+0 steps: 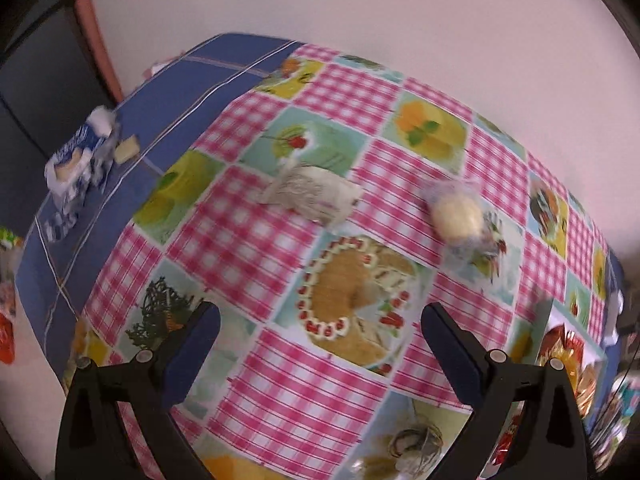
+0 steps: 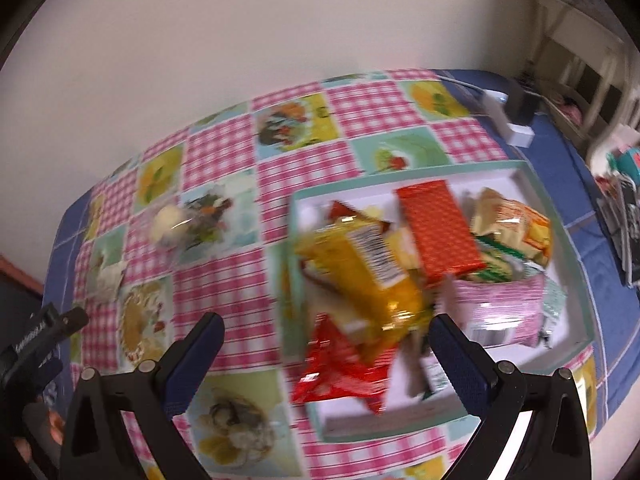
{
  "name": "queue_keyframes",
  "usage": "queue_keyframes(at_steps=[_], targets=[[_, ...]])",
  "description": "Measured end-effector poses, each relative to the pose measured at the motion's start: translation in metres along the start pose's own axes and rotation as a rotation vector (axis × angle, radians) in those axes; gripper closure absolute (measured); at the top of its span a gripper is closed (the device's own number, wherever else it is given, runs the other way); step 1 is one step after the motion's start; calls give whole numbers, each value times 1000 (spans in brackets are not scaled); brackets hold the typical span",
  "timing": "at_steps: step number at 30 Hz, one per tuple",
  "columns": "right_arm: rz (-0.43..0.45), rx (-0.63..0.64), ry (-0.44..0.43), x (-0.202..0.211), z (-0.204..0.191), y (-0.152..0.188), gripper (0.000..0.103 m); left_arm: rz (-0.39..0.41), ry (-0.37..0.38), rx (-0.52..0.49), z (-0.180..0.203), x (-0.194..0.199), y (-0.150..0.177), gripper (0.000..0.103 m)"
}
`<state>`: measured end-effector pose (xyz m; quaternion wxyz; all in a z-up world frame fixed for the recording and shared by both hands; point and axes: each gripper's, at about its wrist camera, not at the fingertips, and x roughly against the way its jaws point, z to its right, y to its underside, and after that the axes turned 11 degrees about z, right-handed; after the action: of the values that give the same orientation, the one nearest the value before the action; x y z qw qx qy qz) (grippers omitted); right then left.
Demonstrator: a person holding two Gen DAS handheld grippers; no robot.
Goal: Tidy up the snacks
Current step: 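Move both tools back to the white pastry and clear-wrapped bun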
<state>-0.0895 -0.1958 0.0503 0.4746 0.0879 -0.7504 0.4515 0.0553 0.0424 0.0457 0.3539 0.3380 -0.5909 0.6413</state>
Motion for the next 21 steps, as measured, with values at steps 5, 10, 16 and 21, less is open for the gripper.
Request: queue_keyframes(at_steps=[5,10,16,21], targets=[[-23,65,-85,-6,-38,10,0,-12,-1,74,-28,-4,-6,3],[-49,95,-130,-19,-58,16,0,-37,10,111,-43,-11,-8,3],[-77,110,-167,-34,-69,20,0,-81,33,122,-43,-27,-10,3],[-65,128,-175,-42,-78,16,0,-44,40,106,-37,-30,-23,3]])
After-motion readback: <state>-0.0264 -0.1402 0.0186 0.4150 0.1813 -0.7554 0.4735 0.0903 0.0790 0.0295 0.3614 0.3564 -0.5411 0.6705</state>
